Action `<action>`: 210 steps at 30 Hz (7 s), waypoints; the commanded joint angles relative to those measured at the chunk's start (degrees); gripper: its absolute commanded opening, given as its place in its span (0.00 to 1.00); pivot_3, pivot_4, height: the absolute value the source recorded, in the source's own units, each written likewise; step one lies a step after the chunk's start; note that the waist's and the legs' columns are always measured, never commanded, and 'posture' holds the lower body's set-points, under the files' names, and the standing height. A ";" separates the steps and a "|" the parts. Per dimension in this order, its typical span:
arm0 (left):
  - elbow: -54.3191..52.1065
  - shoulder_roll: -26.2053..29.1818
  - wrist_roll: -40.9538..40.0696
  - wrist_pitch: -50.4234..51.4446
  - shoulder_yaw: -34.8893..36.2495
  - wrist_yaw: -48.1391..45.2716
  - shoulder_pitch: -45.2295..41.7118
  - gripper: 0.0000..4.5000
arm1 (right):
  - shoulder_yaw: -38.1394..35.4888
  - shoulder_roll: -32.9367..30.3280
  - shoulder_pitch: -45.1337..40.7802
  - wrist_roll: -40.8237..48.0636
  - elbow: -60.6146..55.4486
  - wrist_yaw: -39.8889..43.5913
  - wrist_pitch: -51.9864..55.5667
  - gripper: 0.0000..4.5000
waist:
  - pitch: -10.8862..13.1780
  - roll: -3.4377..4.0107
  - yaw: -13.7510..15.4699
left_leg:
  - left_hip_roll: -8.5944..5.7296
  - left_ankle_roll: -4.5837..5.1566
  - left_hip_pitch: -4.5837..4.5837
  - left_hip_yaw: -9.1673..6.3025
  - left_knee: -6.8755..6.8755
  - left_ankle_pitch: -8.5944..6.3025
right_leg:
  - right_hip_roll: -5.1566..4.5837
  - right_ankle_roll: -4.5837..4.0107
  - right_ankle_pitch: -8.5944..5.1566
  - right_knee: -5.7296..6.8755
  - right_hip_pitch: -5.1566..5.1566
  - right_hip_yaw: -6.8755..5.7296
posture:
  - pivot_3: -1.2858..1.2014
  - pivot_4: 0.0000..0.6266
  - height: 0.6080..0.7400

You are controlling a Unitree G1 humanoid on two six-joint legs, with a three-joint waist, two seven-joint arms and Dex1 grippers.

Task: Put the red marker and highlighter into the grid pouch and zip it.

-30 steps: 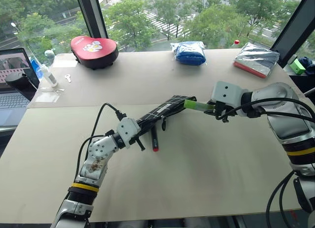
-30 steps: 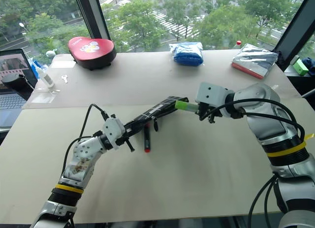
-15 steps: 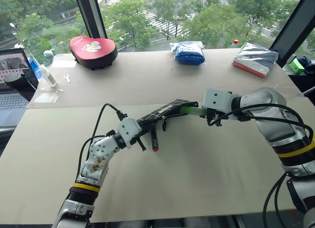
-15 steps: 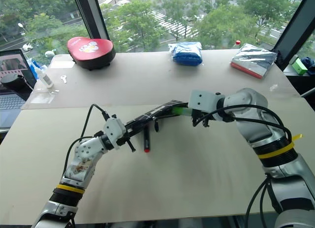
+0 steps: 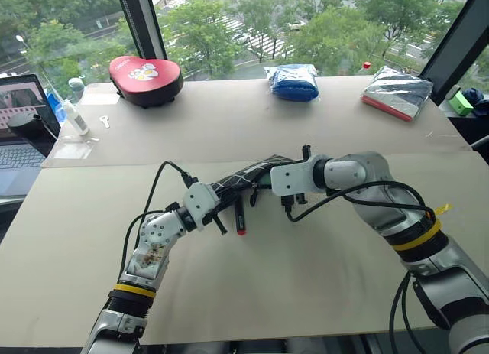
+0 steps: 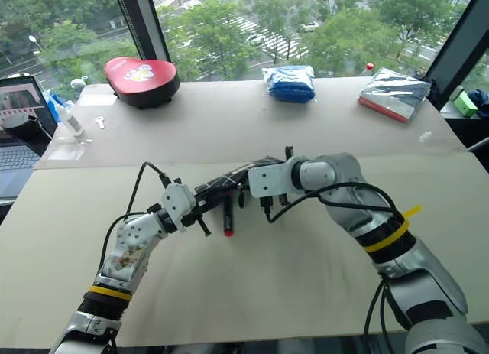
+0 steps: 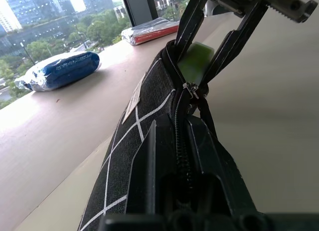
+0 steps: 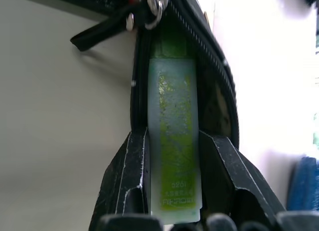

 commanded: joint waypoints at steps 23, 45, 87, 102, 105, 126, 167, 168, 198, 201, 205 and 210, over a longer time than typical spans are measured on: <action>-0.81 -0.53 -1.52 0.87 2.79 2.39 -1.37 0.00 | -29.32 -2.14 -2.11 48.69 -6.15 20.27 39.00 0.81 | 0.00 0.00 0.52 | 0.03 0.01 -0.10 -0.13 -0.02 0.01 | 0.04 -0.05 0.03 -0.09 0.02 -0.04 | 0.52 0.24 1.00; -0.65 -1.14 -1.95 5.31 4.98 5.29 -3.02 0.00 | -23.48 13.51 4.48 55.74 -27.43 -21.00 84.56 0.81 | -0.02 -0.01 0.15 | -0.01 0.02 -0.20 -0.14 0.16 -0.01 | -0.02 -0.08 0.10 0.07 -0.09 0.03 | 0.52 0.24 1.00; -2.30 -2.63 -1.65 6.65 4.73 6.35 -2.88 0.00 | -6.08 30.50 -7.14 43.27 2.38 -31.45 74.24 0.81 | -0.04 0.03 -1.58 | -0.04 0.00 -0.17 -0.16 0.23 0.00 | 0.06 -0.07 0.13 0.67 -0.21 -0.01 | 0.52 0.24 1.00; -3.41 -2.79 -1.61 6.86 4.94 7.00 -2.18 0.00 | 7.25 12.69 0.44 29.51 -0.47 -26.46 53.99 0.34 | -0.05 0.02 -0.50 | -0.08 -0.04 0.22 -0.16 0.24 0.00 | 0.04 -0.05 0.12 0.42 -0.04 -0.04 | 0.52 0.24 1.00; -3.22 -2.71 -1.69 6.75 5.04 7.04 -2.26 0.00 | 4.49 11.70 0.35 29.42 0.16 -26.12 54.37 0.11 | -0.05 0.02 -0.07 | -0.08 -0.06 0.21 -0.15 0.27 0.01 | 0.04 -0.05 0.12 0.39 -0.03 -0.03 | 0.52 0.24 1.00; -3.29 -2.89 -1.90 6.77 5.24 7.18 -2.16 0.00 | -13.36 -1.62 10.30 29.85 -5.88 -17.42 42.38 0.10 | -0.04 -0.01 0.40 | -0.05 -0.16 0.13 -0.15 0.31 -0.11 | 0.05 0.01 0.16 -0.05 0.38 -0.05 | 0.52 0.24 1.00; -2.82 -4.01 -2.28 6.44 3.49 3.02 -3.42 0.00 | -5.00 0.32 -3.91 -3.71 10.49 -9.97 -33.16 0.10 | 0.00 -0.05 0.00 | 0.00 -0.04 0.02 0.03 0.09 0.01 | 0.09 -0.01 0.22 -0.07 0.00 0.02 | 0.52 0.24 1.00; -2.82 -4.03 -2.26 6.42 3.51 3.03 -3.41 0.00 | -4.87 0.80 -3.74 -3.76 10.47 -9.81 -33.44 0.10 | 0.00 -0.05 0.01 | 0.00 -0.04 0.03 0.04 0.09 0.01 | 0.09 -0.01 0.22 -0.06 0.00 0.02 | 0.52 0.24 1.00; -3.29 -3.70 -2.14 6.47 3.82 2.84 -3.07 0.00 | -11.31 -7.59 -6.89 -4.07 16.70 -9.90 -32.14 0.10 | 0.00 -0.05 -0.21 | 0.01 -0.09 0.05 0.03 -0.03 0.05 | 0.12 -0.06 0.25 -0.08 -0.06 0.02 | 0.52 0.24 1.00; -3.20 -3.68 -2.09 6.35 3.93 2.97 -3.06 0.00 | -11.27 -8.75 -5.75 -5.05 15.19 -9.89 -31.25 0.10 | 0.00 -0.05 -0.23 | 0.03 -0.09 0.05 0.03 -0.03 0.05 | 0.12 -0.06 0.25 -0.06 -0.07 0.02 | 0.52 0.24 1.00; -3.17 -3.64 -2.03 6.33 3.98 3.06 -2.96 0.00 | -11.44 -8.84 -3.75 -5.75 10.58 -7.37 -25.83 0.10 | 0.00 -0.05 -0.13 | 0.02 -0.09 0.04 0.04 -0.03 0.05 | 0.12 -0.06 0.25 -0.07 -0.06 0.03 | 0.52 0.24 1.00; -3.06 -3.64 -2.04 6.29 3.98 3.03 -3.03 0.00 | -10.90 -7.86 -1.90 -8.63 7.31 -6.81 -20.13 0.10 | 0.00 -0.05 -0.07 | 0.02 -0.08 0.04 0.04 -0.02 0.05 | 0.11 -0.06 0.25 -0.07 -0.05 0.04 | 0.52 0.24 1.00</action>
